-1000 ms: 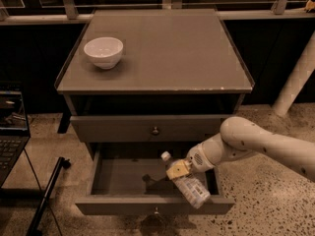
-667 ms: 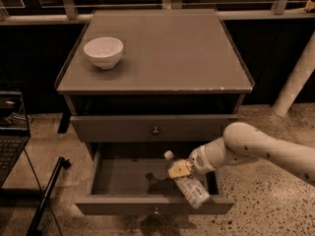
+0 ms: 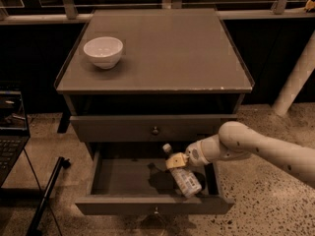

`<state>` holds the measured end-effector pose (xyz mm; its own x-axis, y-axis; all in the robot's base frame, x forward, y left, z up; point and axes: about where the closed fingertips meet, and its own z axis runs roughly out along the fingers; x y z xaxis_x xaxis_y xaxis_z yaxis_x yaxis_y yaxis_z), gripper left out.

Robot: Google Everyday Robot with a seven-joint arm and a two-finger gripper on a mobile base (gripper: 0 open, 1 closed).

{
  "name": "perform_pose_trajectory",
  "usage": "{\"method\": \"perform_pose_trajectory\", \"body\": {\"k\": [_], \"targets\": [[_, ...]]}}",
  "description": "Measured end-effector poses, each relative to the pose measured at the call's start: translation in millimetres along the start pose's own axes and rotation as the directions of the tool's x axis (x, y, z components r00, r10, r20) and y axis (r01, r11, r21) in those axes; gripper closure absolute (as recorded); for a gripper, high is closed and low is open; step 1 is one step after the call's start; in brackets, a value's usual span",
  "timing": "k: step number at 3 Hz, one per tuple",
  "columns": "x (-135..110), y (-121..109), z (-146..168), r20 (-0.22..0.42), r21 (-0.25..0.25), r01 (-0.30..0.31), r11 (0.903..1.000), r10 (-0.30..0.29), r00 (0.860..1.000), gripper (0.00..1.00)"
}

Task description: Place blue plastic bottle into middle drawer

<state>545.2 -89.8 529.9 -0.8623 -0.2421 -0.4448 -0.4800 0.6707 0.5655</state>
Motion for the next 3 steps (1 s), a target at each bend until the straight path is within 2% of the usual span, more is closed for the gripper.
{"method": "perform_pose_trajectory", "body": {"k": [2, 3], "targets": [[-16, -17, 32, -0.046, -0.008, -0.025, 0.9997, 0.025, 0.999, 1.00], [-17, -24, 39, -0.037, 0.005, -0.043, 0.9990, 0.043, 0.998, 1.00]]}}
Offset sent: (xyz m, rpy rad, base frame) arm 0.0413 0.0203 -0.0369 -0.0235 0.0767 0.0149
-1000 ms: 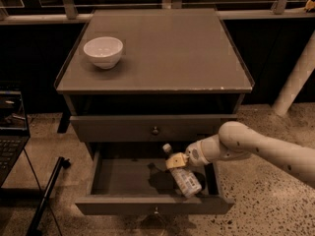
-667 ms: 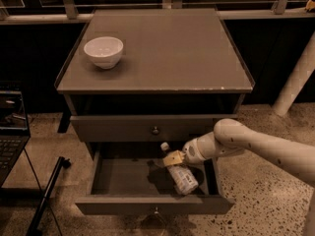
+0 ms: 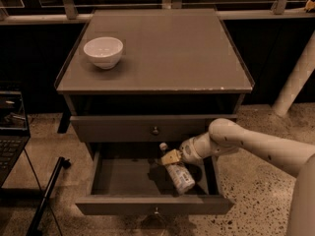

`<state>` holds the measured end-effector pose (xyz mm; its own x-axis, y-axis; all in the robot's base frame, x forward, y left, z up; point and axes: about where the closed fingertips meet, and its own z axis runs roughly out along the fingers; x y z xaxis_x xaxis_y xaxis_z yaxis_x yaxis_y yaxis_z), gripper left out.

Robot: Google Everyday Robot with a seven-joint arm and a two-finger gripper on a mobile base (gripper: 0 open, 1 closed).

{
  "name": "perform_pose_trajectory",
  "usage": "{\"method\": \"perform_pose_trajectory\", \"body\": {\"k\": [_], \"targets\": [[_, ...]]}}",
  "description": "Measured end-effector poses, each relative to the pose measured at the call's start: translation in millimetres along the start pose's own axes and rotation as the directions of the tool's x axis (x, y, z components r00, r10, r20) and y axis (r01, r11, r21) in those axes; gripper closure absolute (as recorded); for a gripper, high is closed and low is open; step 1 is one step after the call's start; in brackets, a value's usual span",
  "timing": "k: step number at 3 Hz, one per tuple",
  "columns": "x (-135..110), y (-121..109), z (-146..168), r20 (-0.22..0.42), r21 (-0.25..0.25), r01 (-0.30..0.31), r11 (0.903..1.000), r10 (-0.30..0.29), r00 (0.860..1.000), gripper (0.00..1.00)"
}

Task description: Place blue plastic bottle into middle drawer

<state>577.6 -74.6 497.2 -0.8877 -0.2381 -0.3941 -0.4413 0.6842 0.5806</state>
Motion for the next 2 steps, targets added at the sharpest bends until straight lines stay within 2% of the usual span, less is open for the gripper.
{"method": "perform_pose_trajectory", "body": {"k": [2], "targets": [[6.1, -15.5, 5.1, 0.041, 0.051, -0.052, 0.9973, 0.050, 0.998, 1.00]]}}
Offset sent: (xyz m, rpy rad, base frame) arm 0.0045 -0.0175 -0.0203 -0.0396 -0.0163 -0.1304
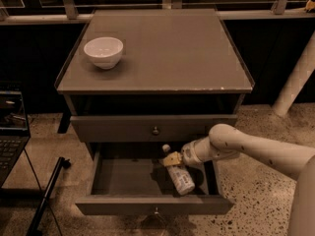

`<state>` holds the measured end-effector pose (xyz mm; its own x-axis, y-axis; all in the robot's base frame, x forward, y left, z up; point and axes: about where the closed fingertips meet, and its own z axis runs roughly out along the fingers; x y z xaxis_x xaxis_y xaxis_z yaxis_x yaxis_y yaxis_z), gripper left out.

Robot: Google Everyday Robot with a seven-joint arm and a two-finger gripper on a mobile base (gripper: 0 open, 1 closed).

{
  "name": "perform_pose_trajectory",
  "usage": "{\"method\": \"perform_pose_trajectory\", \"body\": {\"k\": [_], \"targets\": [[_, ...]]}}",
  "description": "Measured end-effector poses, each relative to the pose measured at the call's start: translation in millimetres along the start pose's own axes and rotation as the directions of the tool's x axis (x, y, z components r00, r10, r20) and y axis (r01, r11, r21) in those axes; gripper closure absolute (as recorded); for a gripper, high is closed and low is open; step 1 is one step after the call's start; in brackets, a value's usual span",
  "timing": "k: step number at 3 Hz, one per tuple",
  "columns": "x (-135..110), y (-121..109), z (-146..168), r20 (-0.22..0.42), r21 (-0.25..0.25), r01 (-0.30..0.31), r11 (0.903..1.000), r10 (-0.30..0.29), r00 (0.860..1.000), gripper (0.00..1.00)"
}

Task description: Place blue plastic bottle into middle drawer

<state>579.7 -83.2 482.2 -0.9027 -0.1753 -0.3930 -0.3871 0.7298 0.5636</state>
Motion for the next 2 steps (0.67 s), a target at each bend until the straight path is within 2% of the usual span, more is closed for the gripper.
{"method": "perform_pose_trajectory", "body": {"k": [2], "targets": [[5.2, -13.5, 14.8, -0.022, 0.030, -0.025, 0.9992, 0.026, 0.999, 1.00]]}}
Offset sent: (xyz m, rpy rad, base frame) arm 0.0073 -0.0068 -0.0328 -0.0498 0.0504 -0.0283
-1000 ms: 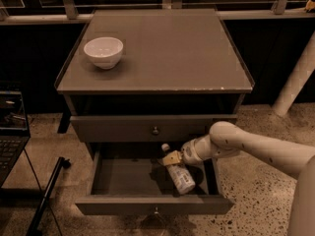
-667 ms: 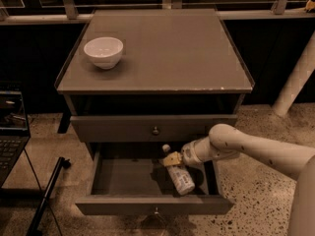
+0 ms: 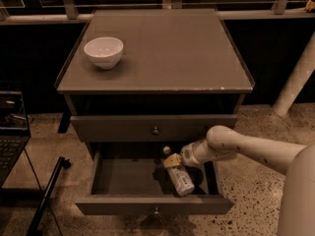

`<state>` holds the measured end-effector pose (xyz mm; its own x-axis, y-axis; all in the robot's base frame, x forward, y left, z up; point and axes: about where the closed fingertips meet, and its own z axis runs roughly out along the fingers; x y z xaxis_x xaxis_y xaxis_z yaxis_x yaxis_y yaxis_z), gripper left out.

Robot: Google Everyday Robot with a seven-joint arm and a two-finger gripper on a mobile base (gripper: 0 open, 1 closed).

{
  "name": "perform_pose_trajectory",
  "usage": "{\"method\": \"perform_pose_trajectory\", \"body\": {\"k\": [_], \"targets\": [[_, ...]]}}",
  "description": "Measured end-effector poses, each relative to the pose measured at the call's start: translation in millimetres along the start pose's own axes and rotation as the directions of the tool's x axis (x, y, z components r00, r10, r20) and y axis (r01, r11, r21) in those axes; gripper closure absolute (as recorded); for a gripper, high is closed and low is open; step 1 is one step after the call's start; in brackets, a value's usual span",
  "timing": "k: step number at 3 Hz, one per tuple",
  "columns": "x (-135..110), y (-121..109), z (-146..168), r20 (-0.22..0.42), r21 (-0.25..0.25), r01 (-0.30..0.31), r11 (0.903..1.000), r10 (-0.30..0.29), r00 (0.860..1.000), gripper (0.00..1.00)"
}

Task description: Place blue plastic bottle into middle drawer

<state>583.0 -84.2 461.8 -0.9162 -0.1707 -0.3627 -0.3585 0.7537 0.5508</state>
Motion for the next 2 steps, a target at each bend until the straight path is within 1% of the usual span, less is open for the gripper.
{"method": "perform_pose_trajectory", "body": {"k": [1, 2], "targets": [[5, -12, 8, -0.024, 0.007, -0.027, 0.9996, 0.027, 0.999, 1.00], [10, -23, 15, -0.059, 0.002, -0.055, 0.9985, 0.055, 0.997, 1.00]]}}
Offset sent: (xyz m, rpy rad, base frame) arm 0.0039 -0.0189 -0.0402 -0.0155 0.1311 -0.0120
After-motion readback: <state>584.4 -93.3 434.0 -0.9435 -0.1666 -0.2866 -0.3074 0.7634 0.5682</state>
